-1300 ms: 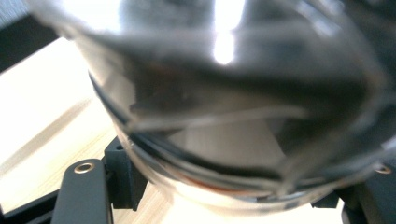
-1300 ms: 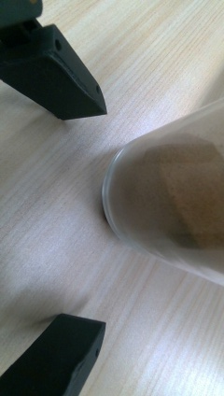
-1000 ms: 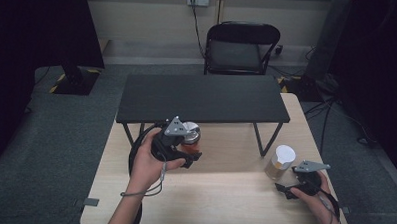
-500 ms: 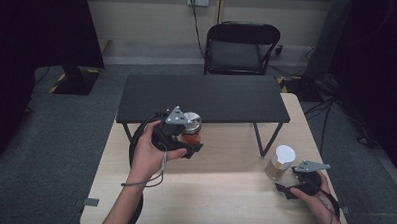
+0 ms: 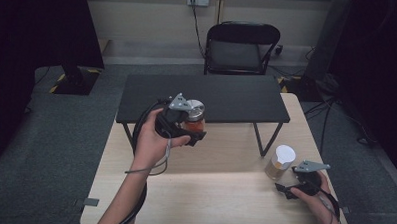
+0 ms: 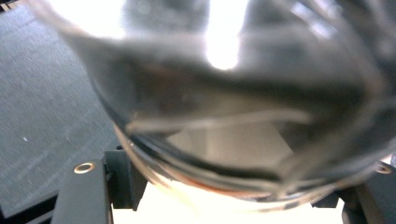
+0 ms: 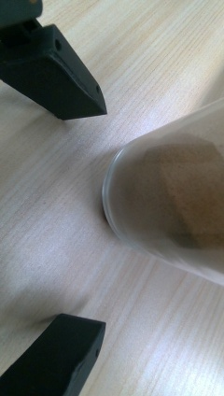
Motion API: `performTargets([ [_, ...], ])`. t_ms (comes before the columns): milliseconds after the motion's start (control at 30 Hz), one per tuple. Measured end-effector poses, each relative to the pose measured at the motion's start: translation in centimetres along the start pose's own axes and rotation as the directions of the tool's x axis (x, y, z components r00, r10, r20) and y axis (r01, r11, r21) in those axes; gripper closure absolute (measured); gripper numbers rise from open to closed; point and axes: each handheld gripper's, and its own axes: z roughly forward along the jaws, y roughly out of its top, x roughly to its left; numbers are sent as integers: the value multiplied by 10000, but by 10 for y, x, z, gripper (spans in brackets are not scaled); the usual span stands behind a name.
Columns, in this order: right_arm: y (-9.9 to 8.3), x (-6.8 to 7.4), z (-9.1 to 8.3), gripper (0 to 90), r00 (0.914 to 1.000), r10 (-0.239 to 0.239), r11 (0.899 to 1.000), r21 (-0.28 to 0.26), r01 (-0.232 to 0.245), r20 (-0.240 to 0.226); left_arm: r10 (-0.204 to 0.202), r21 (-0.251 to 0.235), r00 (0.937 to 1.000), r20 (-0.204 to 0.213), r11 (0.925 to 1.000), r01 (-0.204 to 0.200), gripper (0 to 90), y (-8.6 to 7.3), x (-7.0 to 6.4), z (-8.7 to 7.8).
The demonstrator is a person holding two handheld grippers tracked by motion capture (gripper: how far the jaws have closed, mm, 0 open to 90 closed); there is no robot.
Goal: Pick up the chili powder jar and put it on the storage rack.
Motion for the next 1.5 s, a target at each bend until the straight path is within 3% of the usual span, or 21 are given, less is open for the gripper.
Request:
performTargets([
  [333,0,0,0,0,10000,-1,10000,0,1,1,-98,45,9998,-181,9999,99,304,19,6,6],
  [700,0,0,0,0,10000,11,10000,-6,-11,-3,-467,233,9967,-671,9986,484,304,32,13,25],
  [1500,0,-1,0,0,10000,-33,10000,-16,33,-22,-808,250,9922,-951,9962,835,304,42,22,42],
])
